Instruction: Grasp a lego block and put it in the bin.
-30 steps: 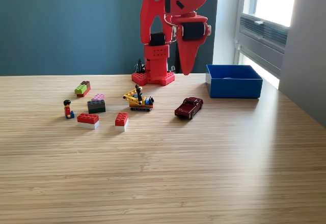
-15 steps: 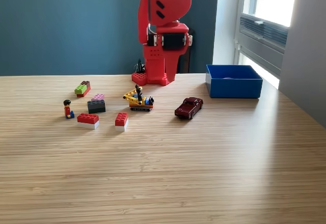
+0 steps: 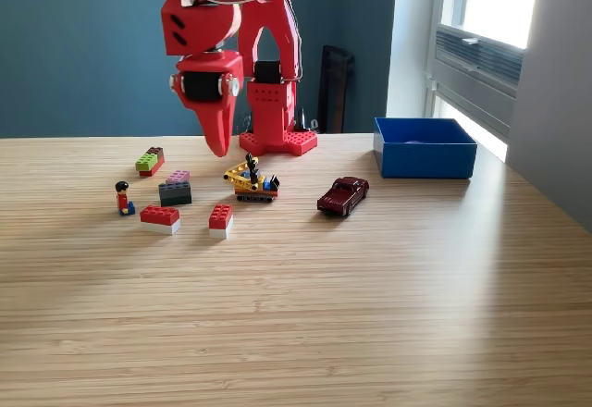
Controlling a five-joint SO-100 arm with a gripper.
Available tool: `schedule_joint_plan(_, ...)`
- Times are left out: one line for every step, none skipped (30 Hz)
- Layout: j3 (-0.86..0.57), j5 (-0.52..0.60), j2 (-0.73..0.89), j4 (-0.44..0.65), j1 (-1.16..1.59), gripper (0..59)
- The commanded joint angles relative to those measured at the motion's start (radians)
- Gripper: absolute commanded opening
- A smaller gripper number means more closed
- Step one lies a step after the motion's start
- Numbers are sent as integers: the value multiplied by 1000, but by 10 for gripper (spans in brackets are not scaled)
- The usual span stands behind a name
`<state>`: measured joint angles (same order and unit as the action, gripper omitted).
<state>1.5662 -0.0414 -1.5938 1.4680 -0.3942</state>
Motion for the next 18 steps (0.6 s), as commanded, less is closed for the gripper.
schedule_joint_plan(32, -35, -199, -17, -160, 1)
schedule_joint_plan(38, -35, -221, -20, -196, 1)
schedule_joint_plan(49, -38, -241, -23, -232, 1)
schedule_joint_plan(58, -41, -259, -23, -267, 1)
schedule_joint_plan(66, -43, -278, -23, -305, 1)
schedule_joint_plan(77, -44, -291, -23, -345, 1)
schedule_joint_plan(91, -48, -307, -26, -387, 1)
schedule_joint_plan(104, -49, -318, -34, -428, 1)
schedule_joint_plan(126, -55, -327, -44, -471, 1)
schedule_joint_plan(152, -63, -334, -60, -512, 1)
schedule_joint_plan(183, -74, -341, -77, -554, 1)
schedule_joint_plan(213, -84, -347, -100, -594, 1)
schedule_joint_plan(245, -98, -350, -124, -632, 1)
schedule_joint_plan(276, -112, -353, -149, -669, 1)
schedule_joint_plan(304, -124, -353, -178, -704, 1)
schedule_joint_plan(330, -137, -353, -206, -739, 1)
schedule_joint_plan(353, -149, -353, -232, -772, 1)
schedule_joint_plan(374, -160, -353, -258, -799, 1)
